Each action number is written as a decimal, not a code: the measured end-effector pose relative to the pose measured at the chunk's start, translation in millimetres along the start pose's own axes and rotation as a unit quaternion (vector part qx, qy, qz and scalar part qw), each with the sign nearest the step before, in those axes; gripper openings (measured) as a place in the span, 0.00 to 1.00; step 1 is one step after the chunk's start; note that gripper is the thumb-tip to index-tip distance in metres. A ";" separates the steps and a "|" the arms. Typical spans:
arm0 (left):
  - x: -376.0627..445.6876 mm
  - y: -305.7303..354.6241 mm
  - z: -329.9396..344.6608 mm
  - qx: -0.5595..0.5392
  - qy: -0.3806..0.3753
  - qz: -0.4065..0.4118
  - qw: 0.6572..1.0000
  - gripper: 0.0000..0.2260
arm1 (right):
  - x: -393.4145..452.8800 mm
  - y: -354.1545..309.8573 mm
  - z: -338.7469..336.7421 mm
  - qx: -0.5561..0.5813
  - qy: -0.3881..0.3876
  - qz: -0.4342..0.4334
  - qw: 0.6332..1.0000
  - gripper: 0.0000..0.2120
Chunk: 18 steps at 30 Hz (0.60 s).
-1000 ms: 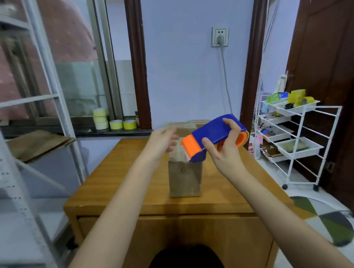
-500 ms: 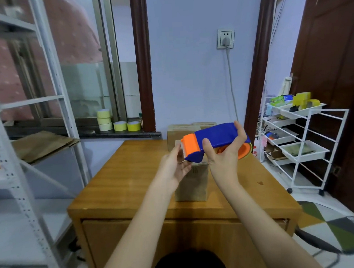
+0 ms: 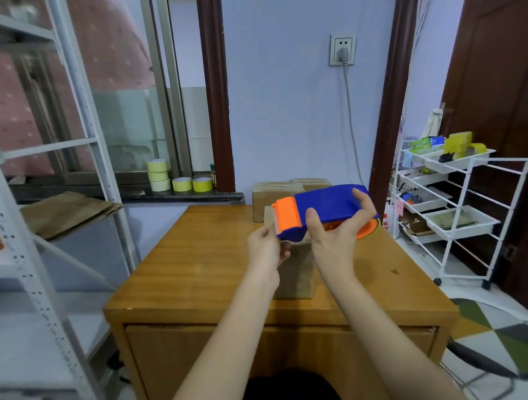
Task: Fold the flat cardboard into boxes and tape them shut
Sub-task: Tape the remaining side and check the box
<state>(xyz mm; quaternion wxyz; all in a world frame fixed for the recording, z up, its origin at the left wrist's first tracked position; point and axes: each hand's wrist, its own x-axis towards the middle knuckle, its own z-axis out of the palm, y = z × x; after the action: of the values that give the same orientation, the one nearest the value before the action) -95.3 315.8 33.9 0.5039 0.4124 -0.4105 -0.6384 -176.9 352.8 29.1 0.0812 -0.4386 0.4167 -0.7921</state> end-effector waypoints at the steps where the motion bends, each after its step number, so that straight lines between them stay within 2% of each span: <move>1: 1.2 -2.6 0.9 0.018 0.011 0.036 0.999 0.07 | -0.4 0.0 1.4 0.004 0.002 -0.001 1.000 0.32; 5: 7.6 -9.5 3.6 0.090 0.055 0.164 0.981 0.03 | -0.5 -1.5 6.2 0.023 0.022 -0.005 0.999 0.33; 8: 9.1 -16.2 5.1 0.120 0.071 0.227 0.964 0.06 | 2.3 -2.5 9.0 0.029 0.057 -0.010 0.998 0.33; 11: 15.1 -18.9 4.3 0.151 0.091 0.241 0.954 0.09 | 7.7 -1.0 10.4 0.028 0.076 -0.009 0.997 0.34; 18: 25.0 -18.7 -6.4 0.228 0.078 0.251 0.937 0.11 | 11.7 2.9 0.3 0.018 0.072 0.009 0.997 0.33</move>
<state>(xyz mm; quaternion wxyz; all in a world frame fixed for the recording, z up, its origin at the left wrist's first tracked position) -98.8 293.5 11.4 0.5710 0.4484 -0.5943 -0.3460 -184.4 345.0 34.4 0.0657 -0.3753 0.4111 -0.8281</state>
